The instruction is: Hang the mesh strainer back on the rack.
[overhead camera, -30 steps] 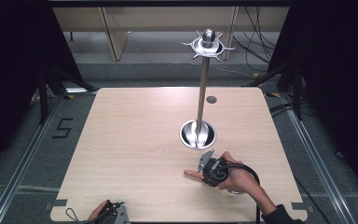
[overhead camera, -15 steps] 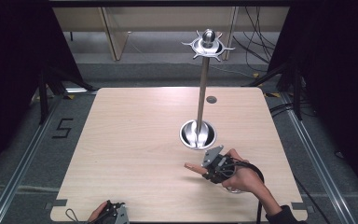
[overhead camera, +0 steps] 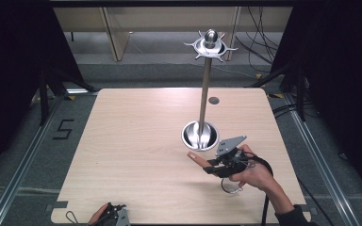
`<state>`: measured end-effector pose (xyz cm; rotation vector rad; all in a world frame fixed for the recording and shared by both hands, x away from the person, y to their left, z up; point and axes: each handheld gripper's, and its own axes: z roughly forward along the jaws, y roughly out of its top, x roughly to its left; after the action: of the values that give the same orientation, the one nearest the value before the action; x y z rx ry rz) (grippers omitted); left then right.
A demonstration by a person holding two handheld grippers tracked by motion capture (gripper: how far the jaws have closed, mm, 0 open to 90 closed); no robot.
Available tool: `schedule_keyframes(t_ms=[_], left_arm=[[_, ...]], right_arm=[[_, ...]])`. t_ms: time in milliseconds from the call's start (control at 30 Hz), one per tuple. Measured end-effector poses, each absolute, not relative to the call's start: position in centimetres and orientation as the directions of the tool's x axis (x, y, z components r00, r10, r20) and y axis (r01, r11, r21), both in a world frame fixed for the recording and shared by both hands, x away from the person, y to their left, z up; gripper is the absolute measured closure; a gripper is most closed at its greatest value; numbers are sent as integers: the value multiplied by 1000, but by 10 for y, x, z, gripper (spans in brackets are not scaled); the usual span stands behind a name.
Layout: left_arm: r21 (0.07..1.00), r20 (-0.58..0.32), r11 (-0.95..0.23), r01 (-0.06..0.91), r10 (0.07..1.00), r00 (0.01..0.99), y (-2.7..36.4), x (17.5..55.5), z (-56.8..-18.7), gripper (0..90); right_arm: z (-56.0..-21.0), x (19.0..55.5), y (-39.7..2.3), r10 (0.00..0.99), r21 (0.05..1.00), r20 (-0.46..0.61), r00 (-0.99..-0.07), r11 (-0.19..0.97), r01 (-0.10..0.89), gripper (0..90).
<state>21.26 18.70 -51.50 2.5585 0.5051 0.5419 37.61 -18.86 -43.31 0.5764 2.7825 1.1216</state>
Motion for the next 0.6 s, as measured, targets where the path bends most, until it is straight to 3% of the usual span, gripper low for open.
schedule_keyframes(t_ms=[600], left_arm=[[505,285,-829,239,422,861,186,213,-515,165]], right_arm=[[-407,374,-197,406,788,62,-912,540,294,714]])
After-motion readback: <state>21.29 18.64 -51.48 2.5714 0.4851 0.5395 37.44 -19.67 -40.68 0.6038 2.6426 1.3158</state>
